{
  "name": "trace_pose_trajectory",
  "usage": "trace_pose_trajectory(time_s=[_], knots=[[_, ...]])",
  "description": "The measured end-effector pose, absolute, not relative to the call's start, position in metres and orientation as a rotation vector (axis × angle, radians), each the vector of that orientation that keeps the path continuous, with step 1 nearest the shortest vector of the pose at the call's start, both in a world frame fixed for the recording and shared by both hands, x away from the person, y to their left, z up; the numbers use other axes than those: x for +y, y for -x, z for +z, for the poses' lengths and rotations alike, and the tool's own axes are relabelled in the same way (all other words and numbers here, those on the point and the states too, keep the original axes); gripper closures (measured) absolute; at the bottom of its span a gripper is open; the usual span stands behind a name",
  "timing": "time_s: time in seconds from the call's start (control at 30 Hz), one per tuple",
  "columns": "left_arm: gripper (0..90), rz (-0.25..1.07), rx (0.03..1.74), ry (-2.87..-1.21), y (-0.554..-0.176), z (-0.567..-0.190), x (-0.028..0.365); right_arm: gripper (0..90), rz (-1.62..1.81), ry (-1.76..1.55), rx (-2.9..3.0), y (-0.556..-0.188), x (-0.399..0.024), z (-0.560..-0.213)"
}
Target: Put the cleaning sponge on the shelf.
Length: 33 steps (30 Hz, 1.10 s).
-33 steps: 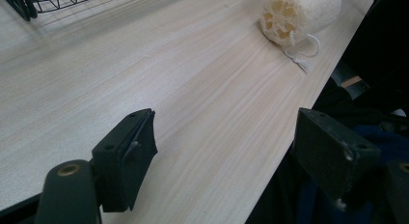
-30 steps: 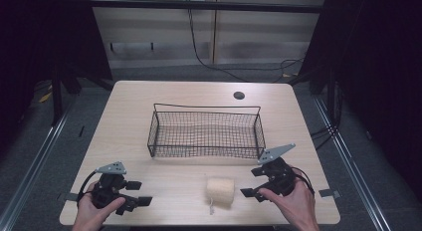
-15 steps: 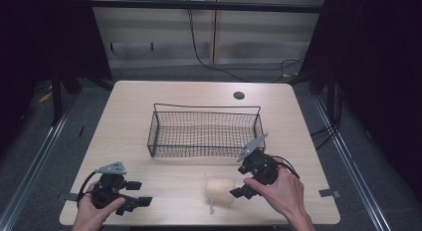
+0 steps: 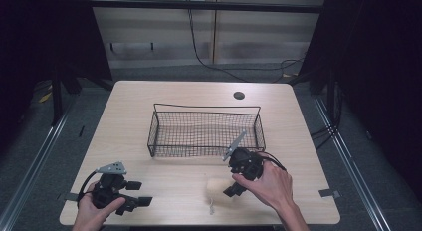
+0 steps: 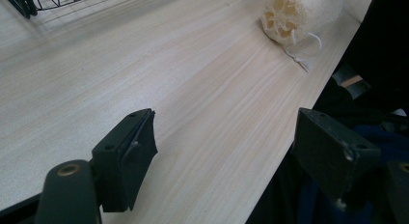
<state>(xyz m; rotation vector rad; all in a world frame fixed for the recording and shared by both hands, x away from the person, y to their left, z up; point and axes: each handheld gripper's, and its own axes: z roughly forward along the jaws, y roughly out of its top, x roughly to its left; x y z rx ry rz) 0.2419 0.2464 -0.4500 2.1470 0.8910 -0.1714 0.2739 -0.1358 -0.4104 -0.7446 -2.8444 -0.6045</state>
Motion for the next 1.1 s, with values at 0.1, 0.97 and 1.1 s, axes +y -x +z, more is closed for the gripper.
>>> trace_pose_trajectory(time_s=[0.1, 0.97, 1.1], knots=[[22.8, -0.171, 0.891, -2.147, -0.242, -0.45, 0.246, 20.0, -0.575, 0.741, -2.837, -0.276, -0.133, -0.412], [23.7, -0.166, 0.9, -2.141, -0.242, -0.45, 0.247, 20.6, -0.35, 0.618, -2.828, -0.294, -0.108, -0.444], [23.7, -0.165, 0.899, -2.142, -0.242, -0.45, 0.247, 19.7, -0.341, 0.599, -2.83, -0.294, -0.107, -0.447]])
